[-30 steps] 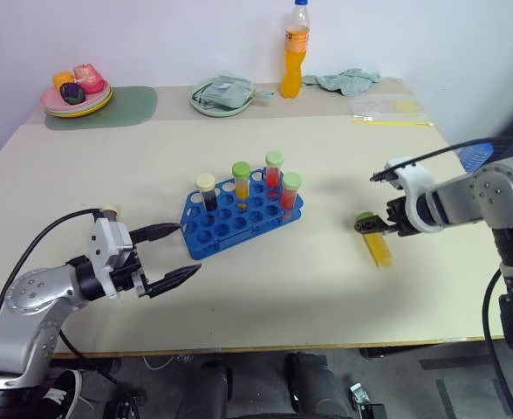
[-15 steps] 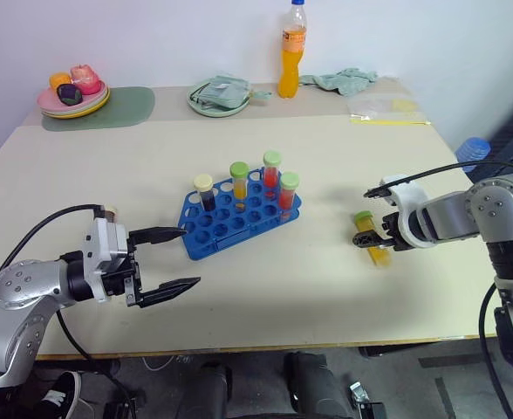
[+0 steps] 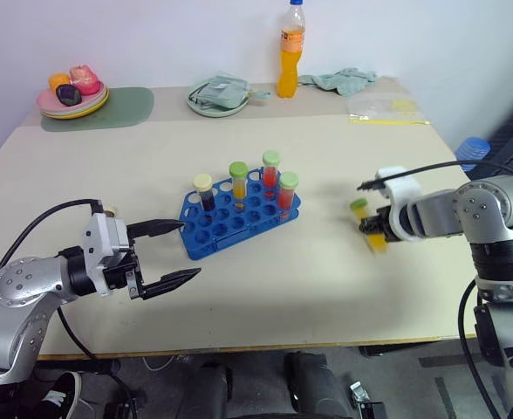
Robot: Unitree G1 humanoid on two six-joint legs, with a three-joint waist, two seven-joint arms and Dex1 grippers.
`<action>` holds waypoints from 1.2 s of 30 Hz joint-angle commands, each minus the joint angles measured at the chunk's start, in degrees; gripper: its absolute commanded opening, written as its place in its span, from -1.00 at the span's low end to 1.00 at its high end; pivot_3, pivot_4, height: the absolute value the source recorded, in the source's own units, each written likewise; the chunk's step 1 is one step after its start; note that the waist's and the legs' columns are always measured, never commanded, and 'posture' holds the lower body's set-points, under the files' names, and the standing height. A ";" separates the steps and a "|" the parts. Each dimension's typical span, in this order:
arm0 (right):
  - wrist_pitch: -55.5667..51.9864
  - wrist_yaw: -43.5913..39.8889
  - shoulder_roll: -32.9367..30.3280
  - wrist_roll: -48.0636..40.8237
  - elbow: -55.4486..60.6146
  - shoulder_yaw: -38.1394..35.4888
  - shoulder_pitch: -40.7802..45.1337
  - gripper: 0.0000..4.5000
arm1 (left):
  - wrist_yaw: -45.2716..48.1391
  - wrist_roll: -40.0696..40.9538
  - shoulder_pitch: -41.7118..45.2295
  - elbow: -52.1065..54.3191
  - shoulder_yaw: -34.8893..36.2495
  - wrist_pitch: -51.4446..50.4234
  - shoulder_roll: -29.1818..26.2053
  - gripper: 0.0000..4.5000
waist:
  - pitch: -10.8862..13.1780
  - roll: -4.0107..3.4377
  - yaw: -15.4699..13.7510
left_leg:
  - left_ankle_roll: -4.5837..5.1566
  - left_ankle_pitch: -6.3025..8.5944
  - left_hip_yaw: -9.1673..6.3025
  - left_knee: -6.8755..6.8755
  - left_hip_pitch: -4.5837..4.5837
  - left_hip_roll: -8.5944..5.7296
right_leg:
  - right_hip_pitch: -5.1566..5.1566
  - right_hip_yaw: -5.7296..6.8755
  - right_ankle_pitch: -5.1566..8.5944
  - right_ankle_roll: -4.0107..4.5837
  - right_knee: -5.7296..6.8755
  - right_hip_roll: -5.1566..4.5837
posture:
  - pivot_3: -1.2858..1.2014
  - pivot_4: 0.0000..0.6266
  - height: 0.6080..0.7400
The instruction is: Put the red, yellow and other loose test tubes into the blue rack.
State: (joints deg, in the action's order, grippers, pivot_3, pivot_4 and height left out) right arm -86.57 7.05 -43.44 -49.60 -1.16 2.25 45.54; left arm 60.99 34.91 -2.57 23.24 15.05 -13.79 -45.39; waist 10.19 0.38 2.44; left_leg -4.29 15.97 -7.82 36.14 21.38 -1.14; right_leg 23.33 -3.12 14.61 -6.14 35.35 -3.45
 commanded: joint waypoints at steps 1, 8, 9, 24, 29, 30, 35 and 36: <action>14.39 -4.43 -0.60 6.28 8.78 -4.44 -1.58 -0.66 | -0.75 -0.32 -0.10 -0.03 2.43 1.69 0.37 1.00 | 0.00 0.00 -0.11 | 0.00 0.00 0.00 -0.01 0.01 0.00 | 0.01 0.00 0.00 -0.01 -0.02 0.00 | 0.03 -0.52 1.00; 41.01 -11.49 14.39 6.67 25.79 -14.48 -13.15 -0.66 | -2.04 -0.51 1.47 -1.56 2.62 2.10 1.05 1.00 | -0.06 0.10 0.20 | 0.00 0.00 0.00 -0.03 -0.01 0.02 | -0.01 0.00 -0.09 -0.19 -0.01 0.00 | 0.03 -0.52 1.00; 45.56 -14.95 16.37 7.03 27.01 -14.25 -14.45 -0.66 | -2.53 -0.33 2.13 -2.18 2.61 1.88 1.46 1.00 | -0.03 0.05 0.25 | 0.00 0.00 0.01 -0.02 -0.03 0.03 | -0.02 -0.02 -0.09 -0.18 0.05 0.01 | 0.03 -0.52 1.00; 92.23 -36.78 35.00 33.80 4.10 9.67 -19.70 -0.66 | -1.19 -2.75 3.03 -7.61 3.49 2.58 0.45 1.00 | -0.03 0.05 0.17 | 0.00 -0.02 -0.01 -0.02 -0.17 0.06 | -0.03 -0.03 -0.10 -0.13 0.19 0.08 | 0.03 -0.52 1.00; 99.84 -40.22 39.11 36.88 -5.88 12.80 -21.45 -0.66 | -1.44 -3.47 0.74 -7.61 4.43 3.67 0.44 1.00 | -0.04 0.07 0.05 | 0.00 -0.02 -0.03 -0.04 -0.18 0.07 | -0.03 -0.03 -0.10 -0.13 0.21 0.09 | 0.03 -0.52 1.00; 101.48 -40.35 39.51 37.95 -7.86 13.16 -21.73 -0.66 | -1.64 -3.59 0.41 -7.38 4.56 3.76 0.53 1.00 | -0.05 0.09 0.00 | -0.02 -0.03 -0.03 -0.02 -0.18 0.06 | -0.04 -0.03 -0.10 -0.12 0.21 0.08 | 0.03 -0.52 1.00; 105.23 -40.10 41.59 38.85 -15.34 11.56 -21.75 -0.66 | -2.85 -3.46 -1.40 -5.20 5.47 3.46 0.84 1.00 | -0.07 0.11 0.14 | -0.03 -0.03 -0.03 -0.01 -0.19 0.06 | -0.04 -0.04 -0.06 -0.04 0.24 0.08 | 0.03 -0.52 1.00; 105.66 -39.96 41.70 38.97 -16.76 11.05 -21.27 -0.66 | -3.16 -3.41 -1.64 -4.93 5.57 3.31 0.91 1.00 | -0.07 0.11 0.14 | -0.03 -0.03 -0.03 -0.02 -0.21 0.06 | -0.04 -0.03 -0.07 -0.05 0.26 0.08 | 0.03 -0.52 1.00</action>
State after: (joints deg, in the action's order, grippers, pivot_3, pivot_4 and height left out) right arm 17.28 -33.11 -2.63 -10.81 -17.29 14.58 23.07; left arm 58.40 31.16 -4.06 16.40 18.90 -10.88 -44.38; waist 10.12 0.49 2.58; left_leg -4.32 15.93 -7.85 36.12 21.16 -1.08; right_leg 23.29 -3.15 14.54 -6.20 35.63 -3.36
